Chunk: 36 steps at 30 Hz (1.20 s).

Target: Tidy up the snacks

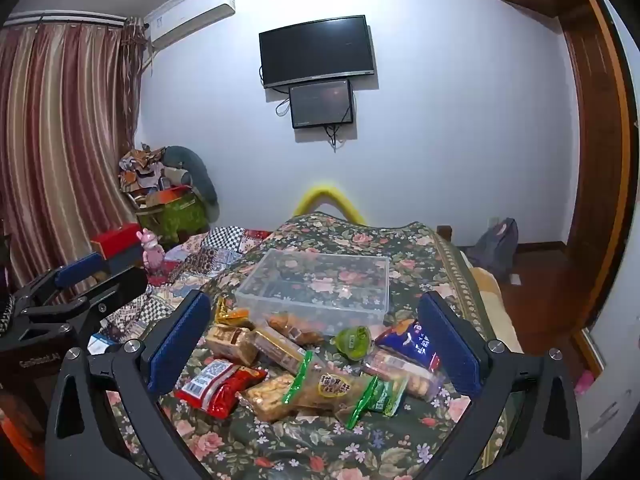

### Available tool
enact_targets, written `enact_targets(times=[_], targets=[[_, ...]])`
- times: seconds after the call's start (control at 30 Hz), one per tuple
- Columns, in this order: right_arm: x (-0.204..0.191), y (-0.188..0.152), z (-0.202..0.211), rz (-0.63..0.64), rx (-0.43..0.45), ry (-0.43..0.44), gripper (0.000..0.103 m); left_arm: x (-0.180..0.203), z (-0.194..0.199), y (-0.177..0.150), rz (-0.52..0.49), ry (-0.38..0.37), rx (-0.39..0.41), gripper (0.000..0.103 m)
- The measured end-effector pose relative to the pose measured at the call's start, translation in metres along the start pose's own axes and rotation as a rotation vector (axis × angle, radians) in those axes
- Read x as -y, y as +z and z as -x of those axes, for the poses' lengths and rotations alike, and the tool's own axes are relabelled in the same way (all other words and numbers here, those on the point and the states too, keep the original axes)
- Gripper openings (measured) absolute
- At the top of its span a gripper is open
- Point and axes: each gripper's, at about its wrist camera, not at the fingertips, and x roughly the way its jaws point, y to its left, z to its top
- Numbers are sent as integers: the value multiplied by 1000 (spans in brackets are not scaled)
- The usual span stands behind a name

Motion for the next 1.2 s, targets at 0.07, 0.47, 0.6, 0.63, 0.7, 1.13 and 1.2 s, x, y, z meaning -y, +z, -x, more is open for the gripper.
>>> enact_targets(times=[0.07, 0.47, 0.6, 0.63, 0.7, 1.13, 1.2], targets=[[0, 0, 0, 1, 6, -2, 103, 0, 2, 0, -3, -2, 9, 103], [2, 4, 1, -1, 7, 2, 103, 3, 0, -3, -37, 17, -4, 103], [1, 4, 3, 0, 12, 0, 103, 1, 1, -2, -29, 9, -8, 103], [1, 4, 3, 1, 12, 0, 103, 1, 0, -3, -27, 9, -10, 103], [1, 3, 5, 1, 18, 1, 103, -1, 0, -3, -21, 7, -10, 103], [0, 3, 6, 1, 28, 3, 103, -2, -1, -3, -20, 2, -14, 103], [-1, 3, 6, 1, 28, 4, 103, -2, -1, -4, -22, 1, -14, 103]])
